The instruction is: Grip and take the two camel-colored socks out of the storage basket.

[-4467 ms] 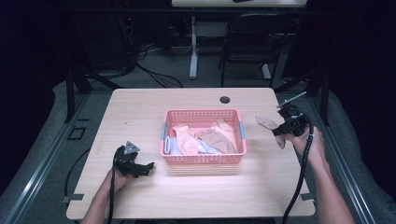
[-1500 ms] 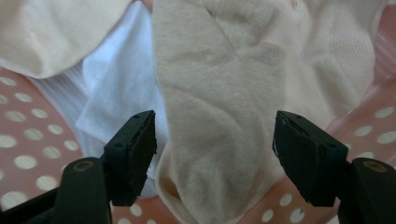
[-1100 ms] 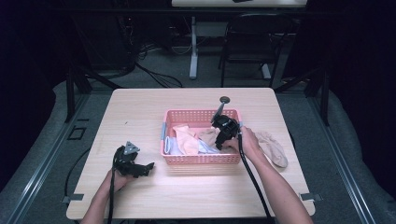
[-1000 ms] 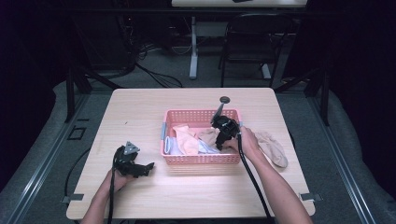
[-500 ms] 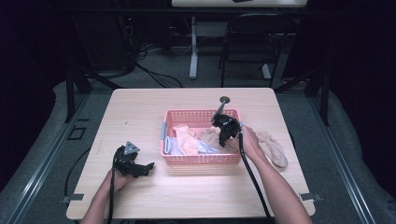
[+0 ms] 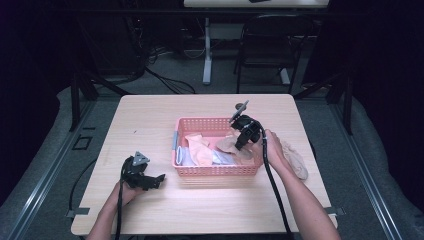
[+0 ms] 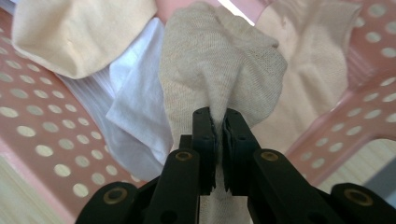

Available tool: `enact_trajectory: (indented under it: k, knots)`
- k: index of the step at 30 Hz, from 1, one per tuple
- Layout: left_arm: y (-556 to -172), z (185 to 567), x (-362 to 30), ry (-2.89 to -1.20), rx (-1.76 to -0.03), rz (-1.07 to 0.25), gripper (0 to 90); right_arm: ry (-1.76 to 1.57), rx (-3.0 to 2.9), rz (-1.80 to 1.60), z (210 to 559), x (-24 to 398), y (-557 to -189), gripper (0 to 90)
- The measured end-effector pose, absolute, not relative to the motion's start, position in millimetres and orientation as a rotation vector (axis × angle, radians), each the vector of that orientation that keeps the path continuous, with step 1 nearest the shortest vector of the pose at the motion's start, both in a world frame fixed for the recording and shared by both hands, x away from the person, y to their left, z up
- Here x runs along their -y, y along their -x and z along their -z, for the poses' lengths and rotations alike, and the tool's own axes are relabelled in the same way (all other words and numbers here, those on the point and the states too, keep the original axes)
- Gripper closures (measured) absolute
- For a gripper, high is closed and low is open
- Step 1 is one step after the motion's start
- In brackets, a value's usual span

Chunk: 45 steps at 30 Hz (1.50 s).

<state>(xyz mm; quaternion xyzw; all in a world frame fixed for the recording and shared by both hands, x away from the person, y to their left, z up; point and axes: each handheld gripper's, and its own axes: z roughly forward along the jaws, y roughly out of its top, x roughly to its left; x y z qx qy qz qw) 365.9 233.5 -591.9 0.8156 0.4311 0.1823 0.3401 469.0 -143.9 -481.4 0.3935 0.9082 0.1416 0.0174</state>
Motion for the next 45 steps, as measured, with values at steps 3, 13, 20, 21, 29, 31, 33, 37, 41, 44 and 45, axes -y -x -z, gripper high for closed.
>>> enact_trajectory:
  k: [3, 13, 20, 21, 29, 31, 33, 37, 41, 44, 45]
  knots:
    - [-366, 592, -234, -2.123, -1.121, -0.475, 0.1, -1.213, -2.803, -0.489, 473, 147, -467, 85.1]
    - [-366, 592, -234, -2.125, -1.116, -0.476, 0.1, -1.199, -2.748, -0.579, 443, 155, -460, 85.8]
    - [-366, 592, -234, -2.125, -1.117, -0.474, 0.1, -1.174, -2.737, -0.624, 426, 160, -453, 85.9]
    - [-366, 592, -234, -2.125, -1.117, -0.474, 0.1, -1.163, -2.740, -0.623, 423, 162, -452, 85.9]
    - [-366, 592, -234, -2.125, -1.117, -0.475, 0.0, -1.172, -2.687, -0.682, 399, 183, -442, 85.9]
    - [-366, 592, -234, -2.126, -1.117, -0.474, 0.1, -1.186, -2.662, -0.708, 392, 192, -440, 85.9]
    - [-366, 592, -234, -2.125, -1.117, -0.474, 0.1, -1.198, -2.641, -0.717, 386, 200, -438, 85.8]
    - [-366, 592, -234, -2.125, -1.117, -0.475, 0.1, -1.229, -2.604, -0.734, 379, 215, -433, 85.8]
    - [-366, 592, -234, -2.126, -1.117, -0.474, 0.1, -1.247, -2.574, -0.727, 376, 229, -430, 85.8]
    - [-366, 592, -234, -2.125, -1.117, -0.474, 0.1, -1.264, -2.553, -0.728, 375, 238, -427, 85.7]
    - [-366, 592, -234, -2.125, -1.117, -0.474, 0.1, -1.270, -2.547, -0.736, 374, 242, -425, 85.8]
